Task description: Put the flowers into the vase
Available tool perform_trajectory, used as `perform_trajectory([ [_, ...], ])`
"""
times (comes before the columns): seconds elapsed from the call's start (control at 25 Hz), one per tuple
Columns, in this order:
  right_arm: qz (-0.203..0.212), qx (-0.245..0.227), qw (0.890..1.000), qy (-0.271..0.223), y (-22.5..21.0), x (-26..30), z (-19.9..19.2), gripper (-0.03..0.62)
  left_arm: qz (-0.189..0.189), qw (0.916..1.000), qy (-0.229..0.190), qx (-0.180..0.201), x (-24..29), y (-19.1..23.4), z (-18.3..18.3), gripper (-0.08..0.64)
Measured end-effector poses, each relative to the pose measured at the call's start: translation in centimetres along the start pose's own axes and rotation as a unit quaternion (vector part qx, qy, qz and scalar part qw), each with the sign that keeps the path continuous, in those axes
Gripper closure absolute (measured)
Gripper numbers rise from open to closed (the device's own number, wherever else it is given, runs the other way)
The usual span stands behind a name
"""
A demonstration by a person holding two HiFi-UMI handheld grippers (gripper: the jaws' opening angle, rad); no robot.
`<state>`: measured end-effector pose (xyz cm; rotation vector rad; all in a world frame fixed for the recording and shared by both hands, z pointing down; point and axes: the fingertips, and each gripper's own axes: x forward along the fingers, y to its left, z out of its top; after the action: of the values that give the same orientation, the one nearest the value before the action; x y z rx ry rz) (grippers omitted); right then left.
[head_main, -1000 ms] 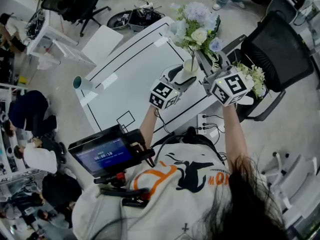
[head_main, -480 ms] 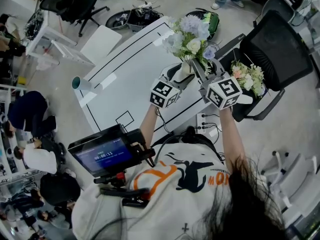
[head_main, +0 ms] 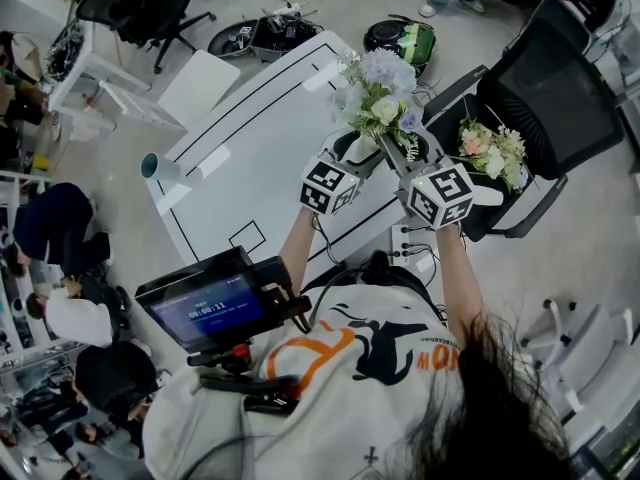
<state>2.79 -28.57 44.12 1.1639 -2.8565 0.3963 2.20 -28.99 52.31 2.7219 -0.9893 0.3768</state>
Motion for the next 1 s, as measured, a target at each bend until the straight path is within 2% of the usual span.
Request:
perform_trajectory([
  [0.2, -0.005, -0.003, 1.0, 0.014, 0.3, -0.1, -0.8, 0.48, 0.002, 1.0, 0.002, -0.004, 0.0, 0.3, -0.3, 0.29],
  [0.36, -0.008, -0.02, 0.999, 0.04, 0.9, -0.3, -1.2, 0.389, 0.005, 0.9999, 0.005, -0.01, 0.1, 0.3, -0.6, 0.29],
  [0.44, -0.015, -0.036, 0.998, 0.052, 1.1, -0.4, -1.4, 0.374, 0.01, 0.9998, 0.002, -0.018, 0.1, 0.6, -0.6, 0.29],
  [0.64, -0.03, -0.041, 0.996, 0.074, 1.1, -0.8, -2.3, 0.368, 0.015, 0.9995, 0.0, -0.027, 0.1, 0.9, -0.9, 0.29],
  [1.0, -0.03, -0.009, 0.996, 0.086, 0.4, -1.0, -3.1, 0.368, 0.038, 0.9985, -0.001, -0.039, -0.2, 1.8, -0.9, 0.29],
])
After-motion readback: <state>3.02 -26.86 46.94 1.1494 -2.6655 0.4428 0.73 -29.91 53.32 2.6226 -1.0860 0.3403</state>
